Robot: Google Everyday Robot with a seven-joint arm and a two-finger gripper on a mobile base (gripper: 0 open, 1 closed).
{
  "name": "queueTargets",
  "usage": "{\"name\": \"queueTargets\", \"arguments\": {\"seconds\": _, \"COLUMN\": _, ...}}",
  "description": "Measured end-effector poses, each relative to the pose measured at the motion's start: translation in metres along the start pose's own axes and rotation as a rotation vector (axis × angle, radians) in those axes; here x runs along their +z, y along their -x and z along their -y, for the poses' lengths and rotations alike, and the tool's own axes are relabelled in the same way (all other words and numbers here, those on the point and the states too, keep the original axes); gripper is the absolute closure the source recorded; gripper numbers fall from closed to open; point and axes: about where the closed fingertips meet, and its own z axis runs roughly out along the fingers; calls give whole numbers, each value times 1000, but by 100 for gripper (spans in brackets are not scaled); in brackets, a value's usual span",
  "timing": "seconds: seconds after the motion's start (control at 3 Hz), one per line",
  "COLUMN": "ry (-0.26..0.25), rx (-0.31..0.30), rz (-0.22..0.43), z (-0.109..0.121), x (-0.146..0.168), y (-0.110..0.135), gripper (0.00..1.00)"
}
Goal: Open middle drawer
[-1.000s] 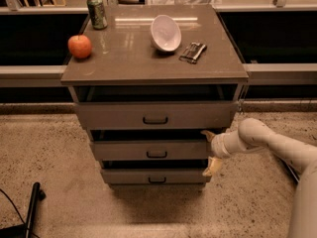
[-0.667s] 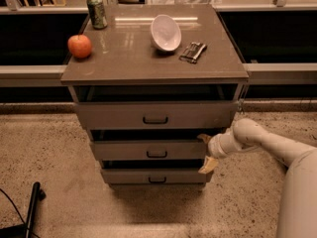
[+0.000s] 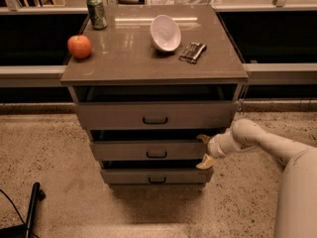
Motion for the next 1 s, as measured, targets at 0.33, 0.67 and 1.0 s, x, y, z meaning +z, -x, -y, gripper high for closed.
{"name": "queueTargets", "arguments": {"seconds": 0.33, "ry": -4, "rx": -4, "rz": 0, "z": 0, "x": -1, "y": 4, "gripper": 31}}
{"name": "queueTargets", "arguments": {"seconds": 0.67, "ry": 13, "rx": -45, "rz": -5, "z": -14, "x": -4, "y": 23, "gripper": 32}}
{"name": "queueTargets", "arguments": {"seconds": 1.0, "ry": 76, "rx": -62, "rz": -4, "z": -58, "x": -14, "y": 37, "gripper": 32}}
